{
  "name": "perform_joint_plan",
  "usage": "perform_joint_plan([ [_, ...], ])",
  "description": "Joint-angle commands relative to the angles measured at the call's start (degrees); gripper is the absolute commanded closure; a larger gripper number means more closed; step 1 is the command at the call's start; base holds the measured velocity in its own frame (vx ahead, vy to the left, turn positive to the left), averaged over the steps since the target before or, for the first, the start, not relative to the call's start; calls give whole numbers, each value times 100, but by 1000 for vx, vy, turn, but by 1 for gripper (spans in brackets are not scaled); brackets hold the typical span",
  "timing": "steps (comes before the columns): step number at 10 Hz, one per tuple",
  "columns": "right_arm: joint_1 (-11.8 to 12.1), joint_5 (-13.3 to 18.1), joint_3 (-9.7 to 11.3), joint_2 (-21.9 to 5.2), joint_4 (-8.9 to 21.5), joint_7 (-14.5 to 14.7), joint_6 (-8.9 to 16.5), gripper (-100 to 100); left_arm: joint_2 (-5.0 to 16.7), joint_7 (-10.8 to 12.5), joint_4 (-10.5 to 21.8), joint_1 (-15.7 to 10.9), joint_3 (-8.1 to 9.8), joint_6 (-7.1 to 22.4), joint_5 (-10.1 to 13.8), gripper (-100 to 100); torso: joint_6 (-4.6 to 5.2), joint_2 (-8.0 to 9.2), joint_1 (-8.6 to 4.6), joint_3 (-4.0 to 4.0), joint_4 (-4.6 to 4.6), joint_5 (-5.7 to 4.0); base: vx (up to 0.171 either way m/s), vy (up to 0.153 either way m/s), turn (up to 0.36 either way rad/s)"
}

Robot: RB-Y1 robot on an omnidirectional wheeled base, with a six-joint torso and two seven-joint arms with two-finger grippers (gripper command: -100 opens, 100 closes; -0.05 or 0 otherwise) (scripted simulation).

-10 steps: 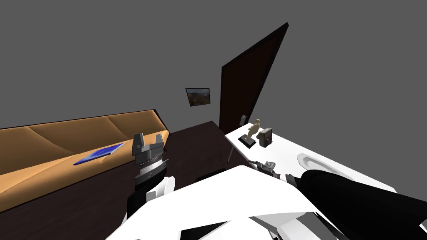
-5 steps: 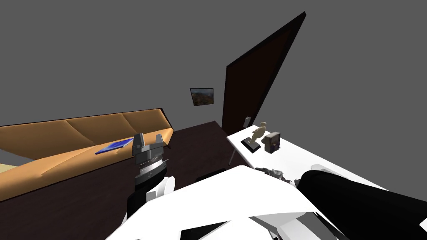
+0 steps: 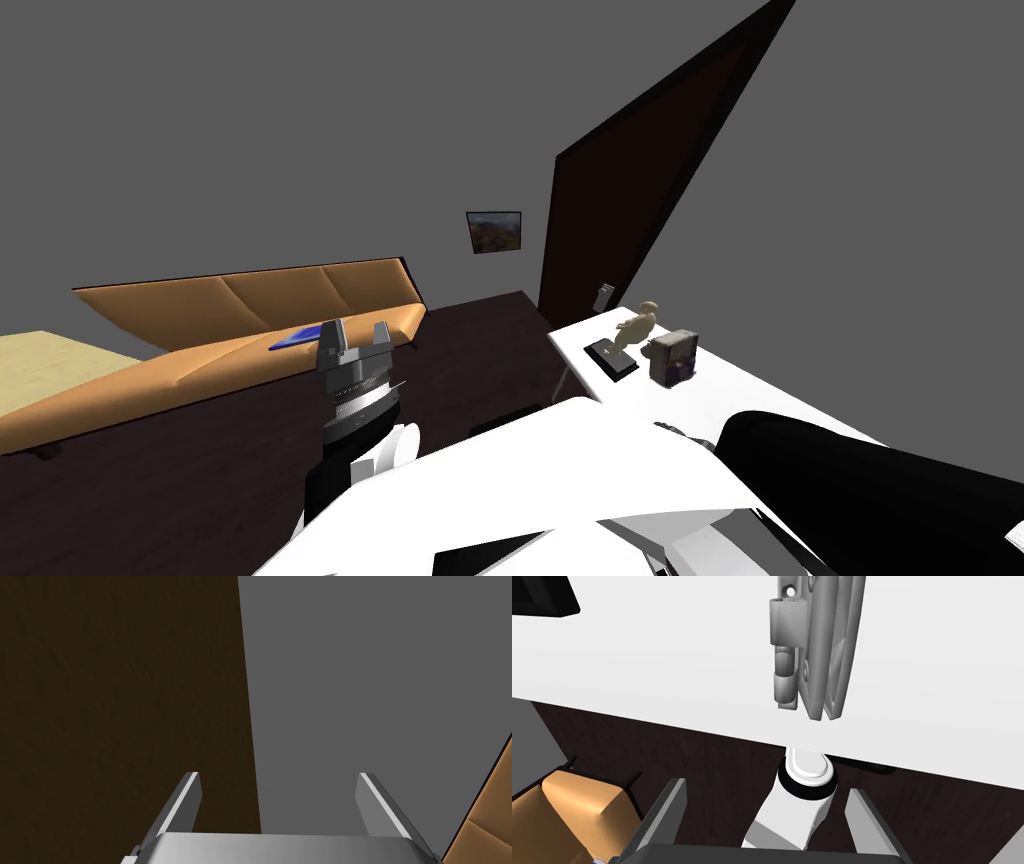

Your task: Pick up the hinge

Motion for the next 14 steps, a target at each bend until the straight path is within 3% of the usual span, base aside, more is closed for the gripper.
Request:
perform_joint_plan([
  [1, 35, 238, -144, -53, 24, 106, -182, -100, 0, 0, 0, 0, 0, 0, 0, 0, 0, 0, 0, 0, 0, 0, 31, -75, 104],
  [4, 96, 543, -391, -124, 54, 262, -447, -100, 0, 0, 0, 0, 0, 0, 0, 0, 1, 0, 3, 0, 0, 0, 28, -67, 105],
  [5, 77, 462, -339, -120, 96, 256, -367, -100, 0, 0, 0, 0, 0, 0, 0, 0, 0, -1, 3, 0, 0, 0, 12, -33, 31],
  [6, 77, 475, -349, -124, 102, 273, -386, 0, 0, 0, 0, 0, 0, 0, 0, 0, 2, 3, 15, 2, 1, 1, 2, -7, -3],
  [7, 104, 487, -359, -27, 161, 497, -385, -100, -1, 0, 0, 0, 0, 0, 0, 0, 2, 7, 25, 4, 2, 4, 47, -16, -81],
  [14, 238, 555, -414, 455, 456, 1537, -392, -100, 0, 0, 0, 1, 0, 0, 0, 0, 3, -13, 25, -8, -3, 5, 80, -16, -97],
])
